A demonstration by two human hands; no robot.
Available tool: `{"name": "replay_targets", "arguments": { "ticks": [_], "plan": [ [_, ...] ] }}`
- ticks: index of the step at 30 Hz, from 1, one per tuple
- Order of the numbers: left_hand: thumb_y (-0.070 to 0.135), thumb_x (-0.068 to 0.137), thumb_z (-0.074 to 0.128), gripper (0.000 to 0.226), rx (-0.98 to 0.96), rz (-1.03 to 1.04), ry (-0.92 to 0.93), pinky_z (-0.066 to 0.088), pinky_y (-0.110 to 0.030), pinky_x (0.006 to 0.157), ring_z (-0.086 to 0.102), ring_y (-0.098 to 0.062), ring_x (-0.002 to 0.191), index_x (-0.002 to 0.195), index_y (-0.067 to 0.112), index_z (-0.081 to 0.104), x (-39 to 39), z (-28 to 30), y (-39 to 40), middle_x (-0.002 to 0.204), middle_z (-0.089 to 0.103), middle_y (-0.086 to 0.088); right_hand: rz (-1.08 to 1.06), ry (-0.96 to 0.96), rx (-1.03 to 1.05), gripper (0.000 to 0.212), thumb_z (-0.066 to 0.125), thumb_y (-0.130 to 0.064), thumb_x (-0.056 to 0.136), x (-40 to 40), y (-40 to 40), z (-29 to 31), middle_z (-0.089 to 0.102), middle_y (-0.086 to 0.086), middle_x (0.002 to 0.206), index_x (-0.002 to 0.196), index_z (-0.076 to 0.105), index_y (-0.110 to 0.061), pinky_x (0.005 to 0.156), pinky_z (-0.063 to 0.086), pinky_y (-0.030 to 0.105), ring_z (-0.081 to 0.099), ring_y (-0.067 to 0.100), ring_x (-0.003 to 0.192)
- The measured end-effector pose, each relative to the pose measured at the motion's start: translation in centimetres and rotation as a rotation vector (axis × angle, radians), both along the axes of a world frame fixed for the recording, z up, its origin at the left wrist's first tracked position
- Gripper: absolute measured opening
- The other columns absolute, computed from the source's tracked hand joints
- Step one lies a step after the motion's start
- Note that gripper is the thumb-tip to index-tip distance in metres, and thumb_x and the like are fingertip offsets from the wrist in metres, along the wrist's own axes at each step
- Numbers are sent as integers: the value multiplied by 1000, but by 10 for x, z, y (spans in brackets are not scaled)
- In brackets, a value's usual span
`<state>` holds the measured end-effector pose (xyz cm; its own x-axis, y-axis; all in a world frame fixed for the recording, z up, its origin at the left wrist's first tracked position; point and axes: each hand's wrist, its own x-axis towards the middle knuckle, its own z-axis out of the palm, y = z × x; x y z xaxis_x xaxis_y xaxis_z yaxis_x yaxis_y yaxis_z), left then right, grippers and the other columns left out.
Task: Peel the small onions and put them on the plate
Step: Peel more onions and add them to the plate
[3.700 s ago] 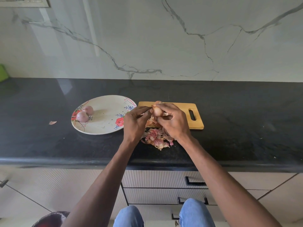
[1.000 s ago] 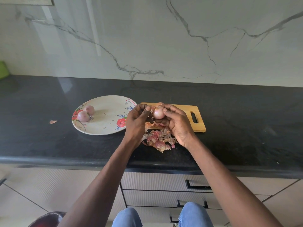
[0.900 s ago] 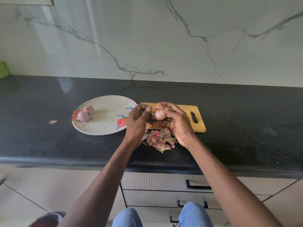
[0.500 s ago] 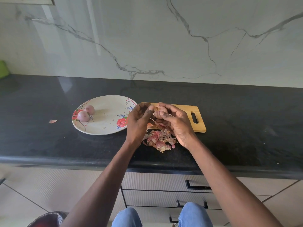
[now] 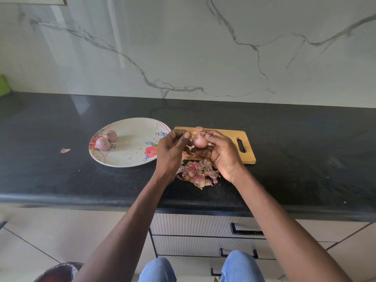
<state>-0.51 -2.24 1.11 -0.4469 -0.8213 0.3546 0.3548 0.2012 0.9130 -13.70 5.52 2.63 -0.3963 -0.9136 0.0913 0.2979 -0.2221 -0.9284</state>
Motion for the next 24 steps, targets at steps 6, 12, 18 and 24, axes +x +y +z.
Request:
{"name": "replay_targets", "arguments": {
  "ticks": [6, 12, 18, 24],
  "plan": [
    [10, 103, 54, 13, 115, -17, 45, 53, -27, 58, 64, -17, 65, 93, 4, 60, 0, 1, -1, 74, 68, -4, -7, -28, 11, 32, 44, -8, 101, -3, -1, -3, 63, 32, 121, 124, 57, 11, 55, 57, 30, 70, 32, 76],
    [7, 98, 62, 6, 144, 180, -13, 55, -28, 59, 67, -17, 71, 96, 2, 65, 0, -5, -7, 83, 68, -10, -5, -8, -2, 32, 40, -5, 102, -4, -1, -3, 66, 29, 112, 124, 60, 5, 53, 56, 29, 70, 33, 73],
    [19, 86, 64, 21, -122, 333, -264, 56, -31, 86, 65, -13, 104, 104, 20, 75, -1, -9, -6, 111, 71, 3, -14, -45, -27, 27, 46, -3, 102, -5, -2, -3, 68, 26, 115, 120, 65, -1, 76, 61, 39, 72, 32, 84],
    [19, 91, 73, 22, -198, 125, -227, 60, -41, 88, 74, -13, 96, 111, 15, 77, 1, -7, -1, 104, 78, 1, -103, 14, 1, 16, 61, -13, 97, -4, -1, -4, 72, 20, 113, 101, 76, -10, 75, 61, 37, 70, 31, 94]
  ]
}}
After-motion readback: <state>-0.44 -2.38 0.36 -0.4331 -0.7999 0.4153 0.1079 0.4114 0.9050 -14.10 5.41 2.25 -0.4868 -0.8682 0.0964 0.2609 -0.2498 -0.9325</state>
